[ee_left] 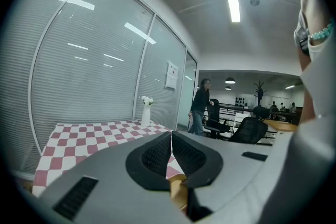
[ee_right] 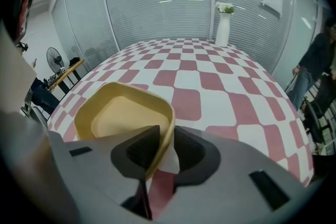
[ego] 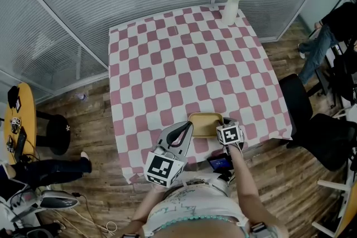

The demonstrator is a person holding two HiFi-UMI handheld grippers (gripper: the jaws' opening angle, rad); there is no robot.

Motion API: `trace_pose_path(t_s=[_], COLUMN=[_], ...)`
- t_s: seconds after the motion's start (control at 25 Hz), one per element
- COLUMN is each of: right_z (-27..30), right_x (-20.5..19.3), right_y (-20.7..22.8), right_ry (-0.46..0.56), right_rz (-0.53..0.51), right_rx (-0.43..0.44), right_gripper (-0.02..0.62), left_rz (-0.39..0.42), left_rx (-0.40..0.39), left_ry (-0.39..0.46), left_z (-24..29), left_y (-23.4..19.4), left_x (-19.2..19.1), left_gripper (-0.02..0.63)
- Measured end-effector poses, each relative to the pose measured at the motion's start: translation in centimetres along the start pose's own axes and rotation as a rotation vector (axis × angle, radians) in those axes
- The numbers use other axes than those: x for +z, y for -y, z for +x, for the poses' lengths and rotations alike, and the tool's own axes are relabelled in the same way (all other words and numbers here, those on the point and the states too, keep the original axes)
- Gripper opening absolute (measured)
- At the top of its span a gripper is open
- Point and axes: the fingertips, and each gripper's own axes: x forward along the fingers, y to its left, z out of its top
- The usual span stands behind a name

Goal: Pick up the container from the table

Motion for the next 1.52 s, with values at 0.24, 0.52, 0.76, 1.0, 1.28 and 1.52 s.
trace_pose_path(t_s=[0.24,0.52,0.76,1.0,1.28,1.52], right_z=[0.1,0.2,-0.1,-0.4,-0.6,-0.9], right_x=[0.0,-0.1,0.0,0.6,0.9,1.1], right_y=[0.0,0.2,0.6,1.0,1.2,1.3], right_ry=[0.019,0.034,0.048,0.068,0.075,0.073], right_rz=[0.027,0.09,0.14,0.193,0.189,0.189], right_rx=[0.013,0.031,0.019,0.02,0.012,0.011], right_gripper=[0.077,0.06,0.036,0.02,0.017,0.016], left_rz=[-0.002,0.0,-0.004,0.0,0.011,0.01], left_rx=[0.001,0.006,0.004,0.008,0.016,0.009], left_ry=[-0.008,-0.008,-0.006,-0.004,-0.008,-0.014], left_z=[0.0,0.0,-0.2,-0.4,-0.6,-0.5], left_y=[0.2,0.3,0.6,0.3,0.2,0.2], left_x=[-0.6,-0.7,-0.8,-0.6,-0.9,-0.8], left_gripper=[0.017,0.017,0.017,0.017,0.017,0.017])
